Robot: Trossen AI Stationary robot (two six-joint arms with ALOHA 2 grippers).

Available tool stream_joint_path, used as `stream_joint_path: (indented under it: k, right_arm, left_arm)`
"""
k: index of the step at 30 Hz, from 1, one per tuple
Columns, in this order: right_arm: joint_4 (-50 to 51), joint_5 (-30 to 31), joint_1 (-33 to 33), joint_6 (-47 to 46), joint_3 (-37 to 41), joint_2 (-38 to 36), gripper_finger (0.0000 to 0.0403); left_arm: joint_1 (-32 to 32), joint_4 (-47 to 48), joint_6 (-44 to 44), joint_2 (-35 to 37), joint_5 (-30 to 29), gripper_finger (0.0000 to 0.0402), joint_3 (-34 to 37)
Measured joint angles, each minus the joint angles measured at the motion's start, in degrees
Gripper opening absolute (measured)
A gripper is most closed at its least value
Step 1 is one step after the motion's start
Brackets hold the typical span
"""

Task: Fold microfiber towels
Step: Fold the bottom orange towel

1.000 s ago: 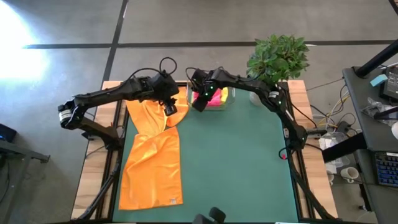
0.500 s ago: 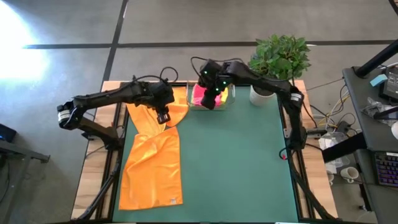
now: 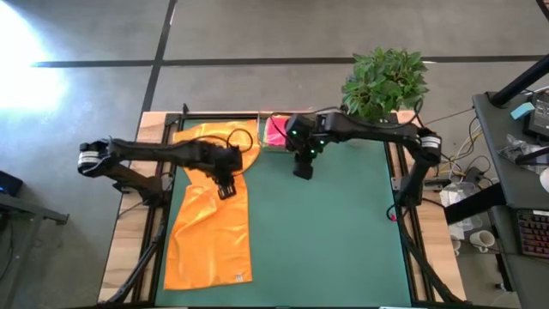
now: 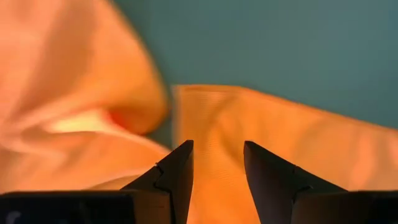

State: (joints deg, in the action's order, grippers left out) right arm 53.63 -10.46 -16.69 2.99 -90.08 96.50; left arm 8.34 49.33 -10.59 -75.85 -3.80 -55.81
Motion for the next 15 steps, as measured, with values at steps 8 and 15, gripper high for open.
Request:
stream_joint_path:
  k: [8, 15]
  right_arm:
    - [-2.5, 0.0, 1.3, -0.2, 9.7, -8.7, 0.0008]
    - [-9.5, 0.0, 3.6, -1.3, 19.0, -15.9, 0.0008]
  left_arm:
    - [-5.1, -17.7, -16.9, 0.0, 5.3, 0.0125, 11.9]
    - [-8.9, -29.1, -28.0, -1.2, 0.3, 0.0125, 18.4]
